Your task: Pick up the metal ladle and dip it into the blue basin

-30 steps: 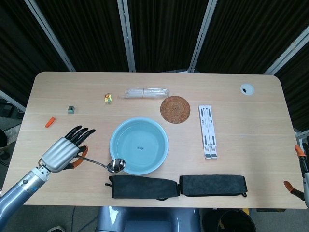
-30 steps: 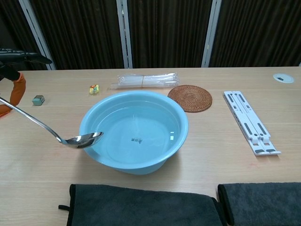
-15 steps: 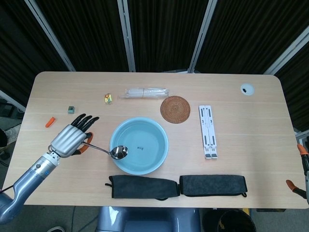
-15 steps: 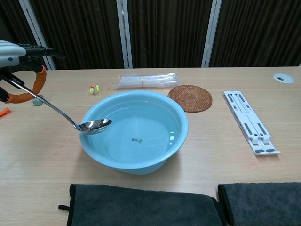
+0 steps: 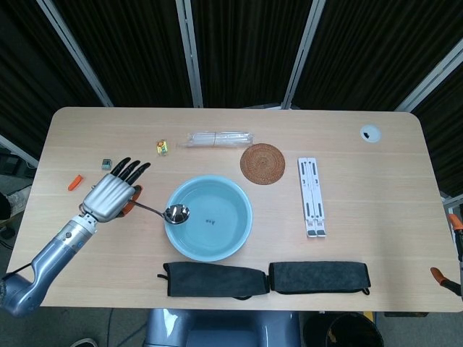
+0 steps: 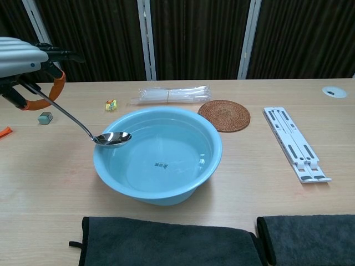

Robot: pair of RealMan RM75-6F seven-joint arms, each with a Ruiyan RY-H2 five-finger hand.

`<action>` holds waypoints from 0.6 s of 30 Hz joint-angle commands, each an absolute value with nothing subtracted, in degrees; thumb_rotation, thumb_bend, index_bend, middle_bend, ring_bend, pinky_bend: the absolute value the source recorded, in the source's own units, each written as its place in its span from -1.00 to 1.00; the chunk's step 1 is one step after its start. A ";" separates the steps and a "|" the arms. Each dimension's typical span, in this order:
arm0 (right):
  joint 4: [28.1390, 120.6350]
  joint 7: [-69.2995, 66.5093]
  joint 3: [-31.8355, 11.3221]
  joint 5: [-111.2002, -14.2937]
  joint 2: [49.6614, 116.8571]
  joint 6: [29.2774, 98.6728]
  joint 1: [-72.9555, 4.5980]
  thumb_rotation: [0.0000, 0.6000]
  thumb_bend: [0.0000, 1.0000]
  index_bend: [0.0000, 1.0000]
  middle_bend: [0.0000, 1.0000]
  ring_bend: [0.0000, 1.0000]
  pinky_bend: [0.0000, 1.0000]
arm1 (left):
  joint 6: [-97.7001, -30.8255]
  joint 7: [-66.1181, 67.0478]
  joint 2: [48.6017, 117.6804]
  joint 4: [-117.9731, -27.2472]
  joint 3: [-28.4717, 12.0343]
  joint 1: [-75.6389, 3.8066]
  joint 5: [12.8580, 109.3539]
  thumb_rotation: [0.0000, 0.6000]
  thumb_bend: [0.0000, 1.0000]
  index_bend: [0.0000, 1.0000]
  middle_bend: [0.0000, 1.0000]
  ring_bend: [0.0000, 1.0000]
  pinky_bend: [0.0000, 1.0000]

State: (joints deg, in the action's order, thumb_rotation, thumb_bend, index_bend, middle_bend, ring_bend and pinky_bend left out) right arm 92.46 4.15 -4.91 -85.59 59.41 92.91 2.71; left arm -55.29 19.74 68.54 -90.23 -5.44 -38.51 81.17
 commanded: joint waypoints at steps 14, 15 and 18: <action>92.34 2.51 -4.55 -86.46 58.73 93.05 2.82 1.00 -1.00 -1.00 -1.00 -1.00 -1.00 | -53.04 35.91 75.99 -91.08 -8.25 -45.09 76.17 1.00 0.13 0.34 -1.00 -1.00 -1.00; 92.32 2.38 -4.52 -86.53 58.69 93.07 2.83 1.00 -1.00 -1.00 -1.00 -1.00 -1.00 | -53.04 36.56 76.29 -91.19 -8.19 -45.25 75.89 1.00 0.13 0.34 -1.00 -1.00 -1.00; 92.21 1.84 -4.50 -86.70 58.48 93.38 2.99 1.00 -1.00 -1.00 -1.00 -1.00 -1.00 | -52.92 38.18 77.25 -91.73 -7.72 -45.66 75.02 1.00 0.13 0.34 -1.00 -1.00 -1.00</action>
State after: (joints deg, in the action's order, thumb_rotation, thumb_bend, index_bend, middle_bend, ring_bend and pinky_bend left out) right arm 92.25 1.94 -4.50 -86.66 58.54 93.28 2.93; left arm -53.05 37.71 76.82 -91.45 -7.94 -45.37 75.42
